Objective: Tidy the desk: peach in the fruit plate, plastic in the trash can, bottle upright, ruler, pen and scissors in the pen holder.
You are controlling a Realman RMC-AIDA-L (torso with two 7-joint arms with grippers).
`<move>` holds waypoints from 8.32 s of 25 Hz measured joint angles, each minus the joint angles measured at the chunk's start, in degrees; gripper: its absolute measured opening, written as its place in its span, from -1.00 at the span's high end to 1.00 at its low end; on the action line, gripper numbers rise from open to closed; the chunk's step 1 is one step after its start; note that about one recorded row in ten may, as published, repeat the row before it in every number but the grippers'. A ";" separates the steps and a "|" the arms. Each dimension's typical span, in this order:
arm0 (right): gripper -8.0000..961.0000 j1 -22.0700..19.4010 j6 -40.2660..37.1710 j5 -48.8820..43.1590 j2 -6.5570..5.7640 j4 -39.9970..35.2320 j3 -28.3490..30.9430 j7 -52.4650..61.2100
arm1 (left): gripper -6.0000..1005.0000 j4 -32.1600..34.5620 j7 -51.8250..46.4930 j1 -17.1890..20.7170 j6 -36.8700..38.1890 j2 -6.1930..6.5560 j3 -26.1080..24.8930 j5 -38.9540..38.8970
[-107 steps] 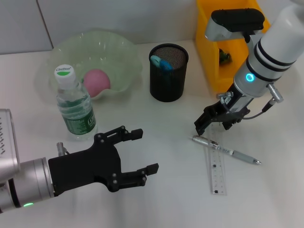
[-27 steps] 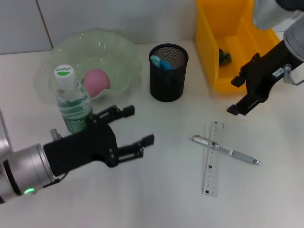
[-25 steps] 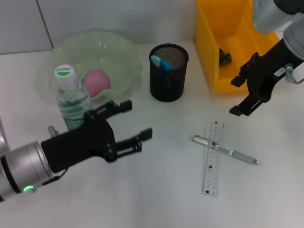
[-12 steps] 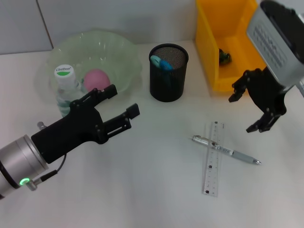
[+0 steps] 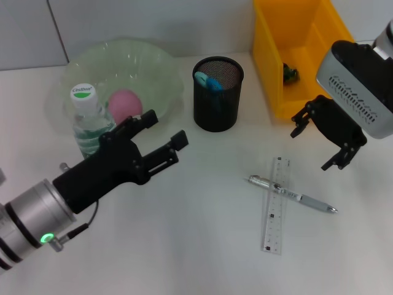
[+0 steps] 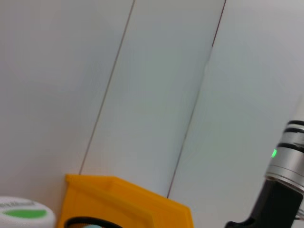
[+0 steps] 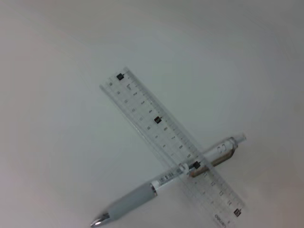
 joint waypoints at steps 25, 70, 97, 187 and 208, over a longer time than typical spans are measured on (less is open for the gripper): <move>-0.41 3.17 11.40 -0.91 3.06 9.73 -8.61 -8.49 | -0.66 -0.54 2.22 1.78 -1.73 0.54 5.02 -3.57; 0.17 4.37 12.81 0.83 3.82 10.81 -13.43 -13.82 | -0.66 0.80 2.14 3.96 -0.60 0.52 4.52 -4.01; 0.19 -19.29 -6.34 36.07 5.10 -10.37 22.70 -0.82 | -0.66 1.04 2.15 3.41 12.46 2.46 0.67 -3.12; 0.19 -5.37 36.66 78.42 5.91 49.19 26.40 -22.04 | -0.66 4.39 -1.45 2.25 16.88 3.06 -7.69 7.25; 0.19 -5.39 37.23 78.41 5.90 49.43 26.35 -22.14 | -0.66 4.40 -1.02 2.70 16.86 2.72 -7.43 7.25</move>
